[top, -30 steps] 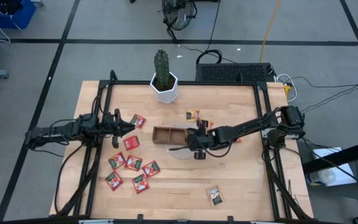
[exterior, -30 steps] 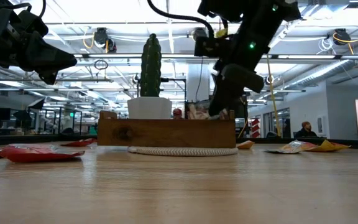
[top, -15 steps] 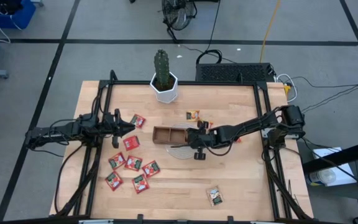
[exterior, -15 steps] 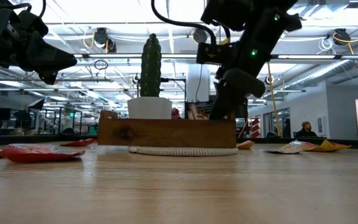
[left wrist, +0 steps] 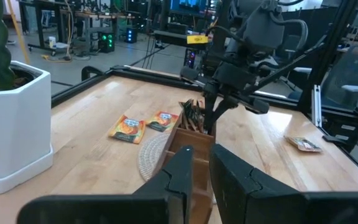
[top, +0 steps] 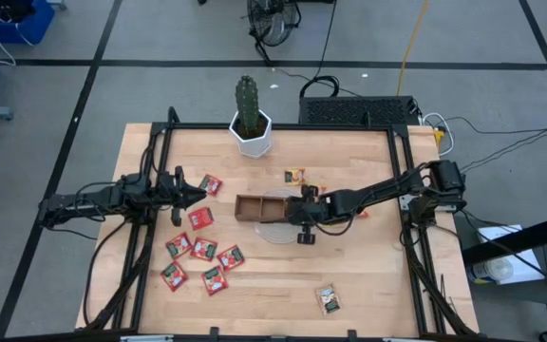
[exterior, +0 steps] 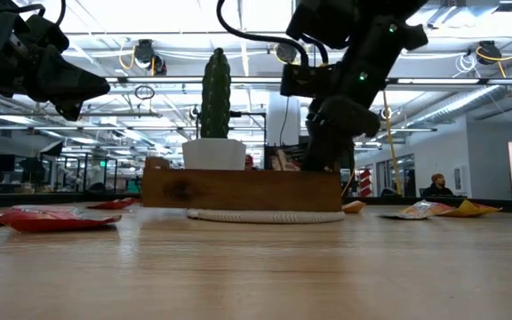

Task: Pick & Place Tea
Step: Put the brown tea bag into the right section of the wooden organizer

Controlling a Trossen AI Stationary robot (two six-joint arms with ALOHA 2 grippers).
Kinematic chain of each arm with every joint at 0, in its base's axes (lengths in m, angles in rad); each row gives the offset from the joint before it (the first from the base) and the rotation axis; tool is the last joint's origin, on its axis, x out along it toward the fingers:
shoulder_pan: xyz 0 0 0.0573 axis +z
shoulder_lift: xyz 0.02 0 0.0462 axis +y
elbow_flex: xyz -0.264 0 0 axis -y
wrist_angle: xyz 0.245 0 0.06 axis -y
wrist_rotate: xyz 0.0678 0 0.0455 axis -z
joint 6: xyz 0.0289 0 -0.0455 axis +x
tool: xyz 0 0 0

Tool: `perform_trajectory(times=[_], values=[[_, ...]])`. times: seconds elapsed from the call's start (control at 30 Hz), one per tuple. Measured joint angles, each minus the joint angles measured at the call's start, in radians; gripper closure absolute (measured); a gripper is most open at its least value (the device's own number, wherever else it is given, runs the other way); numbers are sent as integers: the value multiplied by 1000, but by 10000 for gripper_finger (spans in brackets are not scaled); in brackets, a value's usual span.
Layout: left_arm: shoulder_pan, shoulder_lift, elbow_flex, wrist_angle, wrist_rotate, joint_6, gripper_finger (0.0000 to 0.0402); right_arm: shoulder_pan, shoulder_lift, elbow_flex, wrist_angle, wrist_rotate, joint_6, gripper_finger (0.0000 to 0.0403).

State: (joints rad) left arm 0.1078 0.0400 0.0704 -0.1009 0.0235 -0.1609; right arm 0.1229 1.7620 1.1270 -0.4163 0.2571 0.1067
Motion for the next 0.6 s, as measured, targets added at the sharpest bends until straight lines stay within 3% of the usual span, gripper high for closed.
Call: perform_trajectory(times=[0.33,0.6], values=[[0,0,0,0,0,0,344,-22,4,51,-103,-28,-21,403],[0,0,0,0,0,0,344,-25,99,57,-92,-34,-44,403]])
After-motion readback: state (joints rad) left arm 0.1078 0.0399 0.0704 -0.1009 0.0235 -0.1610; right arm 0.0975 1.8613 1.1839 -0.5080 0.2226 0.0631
